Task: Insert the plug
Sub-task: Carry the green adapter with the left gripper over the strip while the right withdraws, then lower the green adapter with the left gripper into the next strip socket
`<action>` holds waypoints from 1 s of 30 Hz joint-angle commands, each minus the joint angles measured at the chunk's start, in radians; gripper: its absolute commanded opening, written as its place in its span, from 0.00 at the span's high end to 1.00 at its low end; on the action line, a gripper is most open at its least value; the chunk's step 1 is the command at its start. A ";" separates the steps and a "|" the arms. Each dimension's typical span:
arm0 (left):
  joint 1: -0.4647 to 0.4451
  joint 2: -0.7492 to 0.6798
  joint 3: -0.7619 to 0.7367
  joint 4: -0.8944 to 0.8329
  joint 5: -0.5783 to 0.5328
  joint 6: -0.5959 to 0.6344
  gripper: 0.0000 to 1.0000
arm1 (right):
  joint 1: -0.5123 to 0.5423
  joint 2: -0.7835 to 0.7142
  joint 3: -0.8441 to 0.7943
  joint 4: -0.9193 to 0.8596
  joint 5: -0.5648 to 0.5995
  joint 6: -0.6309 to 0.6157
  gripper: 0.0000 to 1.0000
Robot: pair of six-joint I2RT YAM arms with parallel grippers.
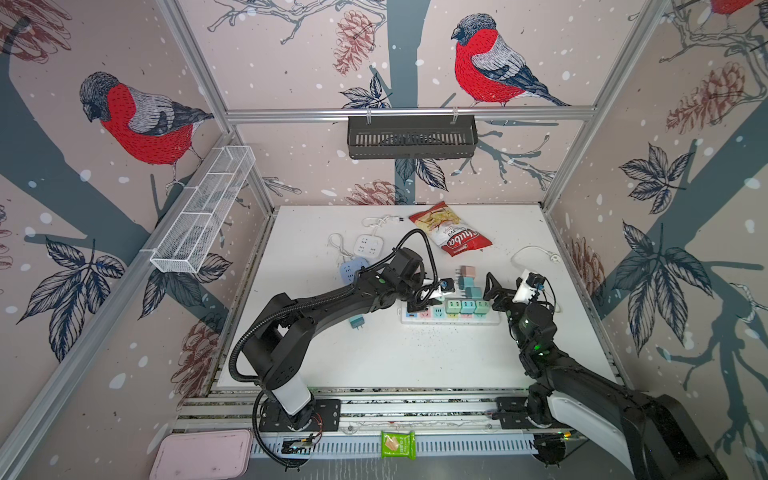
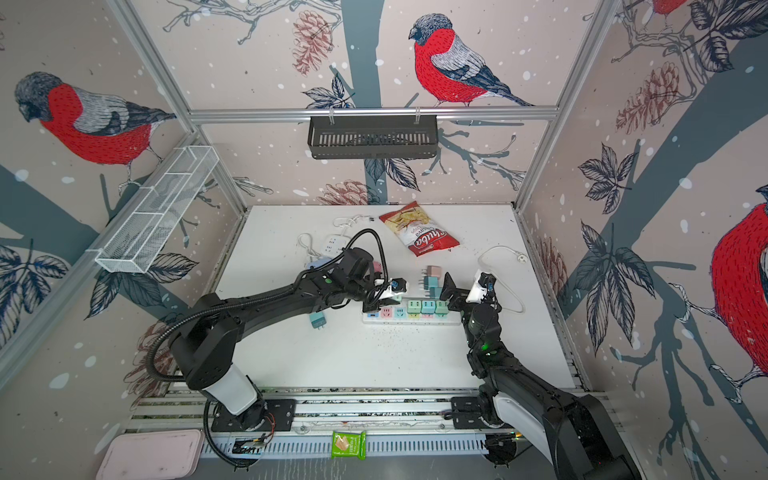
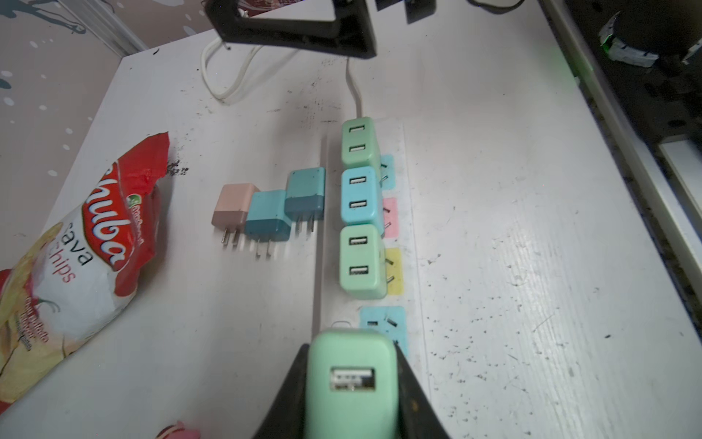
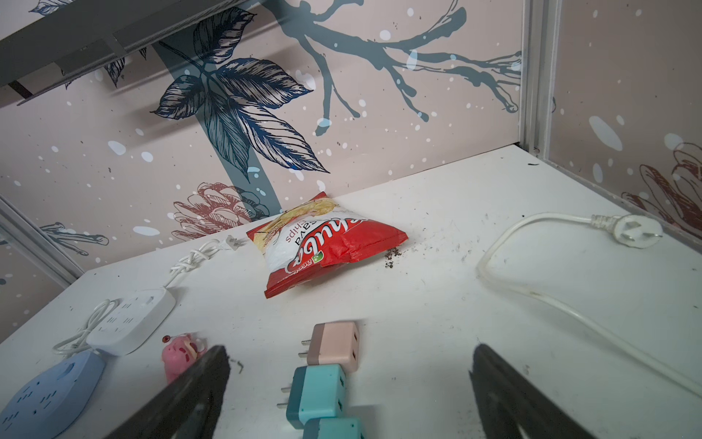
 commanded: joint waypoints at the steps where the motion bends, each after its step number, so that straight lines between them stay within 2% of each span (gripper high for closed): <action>1: 0.001 0.022 0.010 0.020 0.033 -0.064 1.00 | -0.006 0.002 0.006 0.014 -0.009 0.016 0.00; 13: -0.023 0.104 0.056 -0.032 0.033 -0.102 1.00 | -0.015 -0.012 0.001 0.010 -0.024 0.023 0.00; 19: -0.025 0.160 0.099 -0.076 0.090 -0.095 1.00 | -0.018 -0.014 0.001 0.006 -0.026 0.024 0.00; 30: -0.034 0.188 0.092 -0.096 0.041 -0.088 1.00 | -0.018 -0.016 -0.001 0.005 -0.028 0.025 0.00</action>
